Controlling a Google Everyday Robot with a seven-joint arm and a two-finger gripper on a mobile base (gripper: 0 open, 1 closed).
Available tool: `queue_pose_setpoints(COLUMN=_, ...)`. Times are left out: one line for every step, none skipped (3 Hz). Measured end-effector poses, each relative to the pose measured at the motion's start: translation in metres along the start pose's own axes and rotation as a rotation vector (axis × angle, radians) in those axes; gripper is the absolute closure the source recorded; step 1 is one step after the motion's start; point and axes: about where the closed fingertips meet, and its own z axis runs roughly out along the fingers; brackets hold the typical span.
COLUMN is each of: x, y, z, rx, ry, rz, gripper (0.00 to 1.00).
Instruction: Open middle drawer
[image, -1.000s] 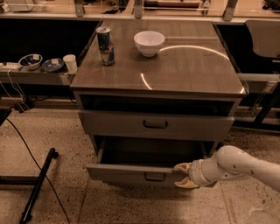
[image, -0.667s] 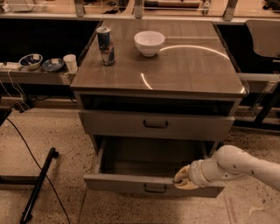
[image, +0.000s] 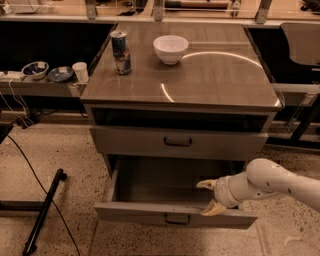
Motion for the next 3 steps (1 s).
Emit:
queue_pose_setpoints(x=-0.013, y=-0.017, z=-0.018, rx=0.013, ry=0.055, rz=-0.017, gripper=0.36)
queue_pose_setpoints(x=-0.009, y=-0.037, z=-0.006, rx=-0.013, ry=0.079, rz=0.011, gripper=0.52)
queue_pose_setpoints(x=0.014, y=-0.047, z=0.032, rx=-0.045, ry=0.092, rz=0.073, gripper=0.76)
